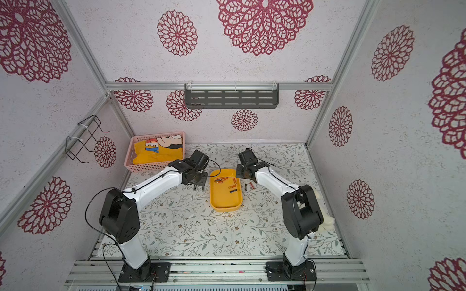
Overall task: Take the batteries out of the storage box
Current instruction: Place the battery at the center of the board.
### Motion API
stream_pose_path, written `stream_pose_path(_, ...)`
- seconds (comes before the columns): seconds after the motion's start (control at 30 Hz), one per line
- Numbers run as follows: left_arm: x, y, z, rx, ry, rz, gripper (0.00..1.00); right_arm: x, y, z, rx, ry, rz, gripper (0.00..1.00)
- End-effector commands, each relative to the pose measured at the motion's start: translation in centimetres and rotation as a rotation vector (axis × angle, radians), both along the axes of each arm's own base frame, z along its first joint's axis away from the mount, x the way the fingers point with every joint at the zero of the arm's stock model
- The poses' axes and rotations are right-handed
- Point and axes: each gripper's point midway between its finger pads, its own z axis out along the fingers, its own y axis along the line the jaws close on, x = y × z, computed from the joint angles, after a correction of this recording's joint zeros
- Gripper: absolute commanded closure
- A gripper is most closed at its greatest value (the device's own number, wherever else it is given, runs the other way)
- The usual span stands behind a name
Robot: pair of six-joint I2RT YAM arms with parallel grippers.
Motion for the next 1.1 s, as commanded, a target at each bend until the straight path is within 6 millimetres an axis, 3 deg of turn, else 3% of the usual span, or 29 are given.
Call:
stream_pose_path(0.0, 0.8, -0.7, 2.2, -0.048, -0.085, -0.033, 0.54, 0.0, -3.4, -1.1, -0.088, -0.009, -0.017, 1.00)
stream_pose_path(0.23, 0.6, -2.5, 2.7, -0.142, -0.104, -0.100, 0.54, 0.8, -5.8, -4.5, -0.162, 0.019, -0.018, 1.00)
stream_pose_path(0.53, 0.1, -2.1, 2.1, -0.130, -0.082, -0.102, 0.55, 1.5, -7.0, -7.6, -0.194, 0.075, -0.029, 1.00)
stream_pose_path(0.8, -0.6, -1.4, 1.8, -0.120, -0.083, -0.106, 0.54, 0.4, -8.7, -8.7, -0.181, 0.112, -0.082, 1.00)
stream_pose_path(1.07, -0.4, -1.8, 1.7, -0.121, -0.080, -0.122, 0.54, -0.6, -9.0, -9.3, -0.153, 0.135, -0.090, 0.98)
